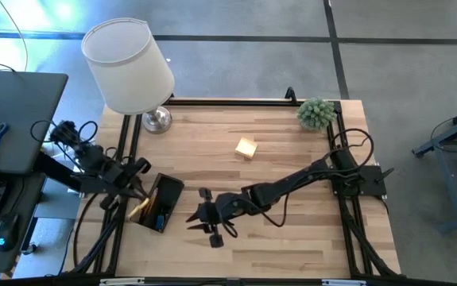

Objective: Pick and place office supplies into organizer
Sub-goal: Put the yellow scissors into the black desk organizer

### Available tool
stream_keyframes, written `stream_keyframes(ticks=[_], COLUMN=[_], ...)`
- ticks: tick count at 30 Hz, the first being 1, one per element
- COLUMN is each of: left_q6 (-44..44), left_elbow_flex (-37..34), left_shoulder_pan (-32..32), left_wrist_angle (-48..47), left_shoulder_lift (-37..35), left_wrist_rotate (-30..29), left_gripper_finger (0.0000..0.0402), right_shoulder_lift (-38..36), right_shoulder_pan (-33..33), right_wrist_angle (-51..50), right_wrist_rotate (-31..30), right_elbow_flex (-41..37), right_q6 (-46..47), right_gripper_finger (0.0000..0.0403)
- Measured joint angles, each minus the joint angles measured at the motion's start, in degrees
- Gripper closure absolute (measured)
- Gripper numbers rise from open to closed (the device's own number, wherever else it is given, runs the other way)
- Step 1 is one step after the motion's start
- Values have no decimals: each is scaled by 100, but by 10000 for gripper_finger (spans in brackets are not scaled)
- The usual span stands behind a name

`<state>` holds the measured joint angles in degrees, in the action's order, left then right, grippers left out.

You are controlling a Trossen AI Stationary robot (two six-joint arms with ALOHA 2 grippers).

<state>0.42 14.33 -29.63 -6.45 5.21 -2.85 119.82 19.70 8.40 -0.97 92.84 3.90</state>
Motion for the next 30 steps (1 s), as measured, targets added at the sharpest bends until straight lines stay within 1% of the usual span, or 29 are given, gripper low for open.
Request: stream_keyframes(ticks=[3, 8, 10, 12, 15, 18, 20, 30], left_q6=[-115, -106, -100, -145, -325, -391, -389, -386], left_elbow_flex=[-1, 0, -34, -189, -591, -995, -1107, -1377], left_shoulder_pan=[0, 0, 0, 0, 0, 0, 0, 0], left_wrist_angle=[-201, -61, -14, 224, 882, 1504, 1751, 1533], left_shoulder_lift=[-255, -426, -435, -437, -437, -434, -435, -437], left_wrist_rotate=[73, 107, 240, 435, 754, 793, 788, 994], left_gripper_finger=[401, 401, 401, 401, 401, 401, 401, 401], right_shoulder_lift=[-1, -1, -1, -1, -1, -1, -1, -3], right_shoulder_pan=[7, -57, -65, -65, -55, -52, -55, -57], right_wrist_angle=[8, 53, 54, 57, 55, 50, 50, 42], right_wrist_rotate=[-3, -28, -41, -49, -112, -185, -200, -205], right_elbow_flex=[-2, 0, 0, 0, 0, 0, 0, 0], right_q6=[-29, 21, 35, 36, 65, 79, 103, 234], right_gripper_finger=[308, 308, 308, 308, 308, 308, 308, 308])
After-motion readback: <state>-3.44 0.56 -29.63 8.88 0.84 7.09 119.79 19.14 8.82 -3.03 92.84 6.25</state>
